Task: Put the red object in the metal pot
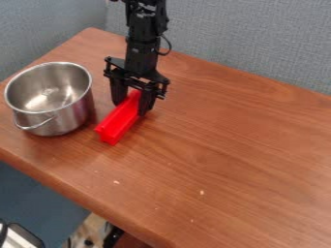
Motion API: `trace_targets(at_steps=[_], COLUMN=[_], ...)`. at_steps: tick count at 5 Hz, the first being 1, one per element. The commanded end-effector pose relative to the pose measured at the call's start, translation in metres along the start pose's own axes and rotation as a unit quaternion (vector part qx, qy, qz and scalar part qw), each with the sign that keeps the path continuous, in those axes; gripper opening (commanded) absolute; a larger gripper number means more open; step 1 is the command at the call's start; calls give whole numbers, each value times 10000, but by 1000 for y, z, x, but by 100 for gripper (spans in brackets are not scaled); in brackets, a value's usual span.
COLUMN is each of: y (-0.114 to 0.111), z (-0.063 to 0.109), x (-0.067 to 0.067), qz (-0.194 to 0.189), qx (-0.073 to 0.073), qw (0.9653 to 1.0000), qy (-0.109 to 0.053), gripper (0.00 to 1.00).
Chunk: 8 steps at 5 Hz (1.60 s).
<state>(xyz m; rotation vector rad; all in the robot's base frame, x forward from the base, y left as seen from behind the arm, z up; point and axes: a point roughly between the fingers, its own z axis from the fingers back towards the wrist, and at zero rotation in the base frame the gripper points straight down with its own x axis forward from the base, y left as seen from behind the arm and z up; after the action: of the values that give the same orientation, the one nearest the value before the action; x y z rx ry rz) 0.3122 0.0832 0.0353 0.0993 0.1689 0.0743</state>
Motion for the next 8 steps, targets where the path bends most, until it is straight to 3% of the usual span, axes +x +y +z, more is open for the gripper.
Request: trace_targets(at_steps=[1,8], y=[2,1], z=[12,17], x=[5,4], qz=[6,-21], qx=[52,39], qw=[9998,9999], qy=[-171,-141], gripper=[0,0])
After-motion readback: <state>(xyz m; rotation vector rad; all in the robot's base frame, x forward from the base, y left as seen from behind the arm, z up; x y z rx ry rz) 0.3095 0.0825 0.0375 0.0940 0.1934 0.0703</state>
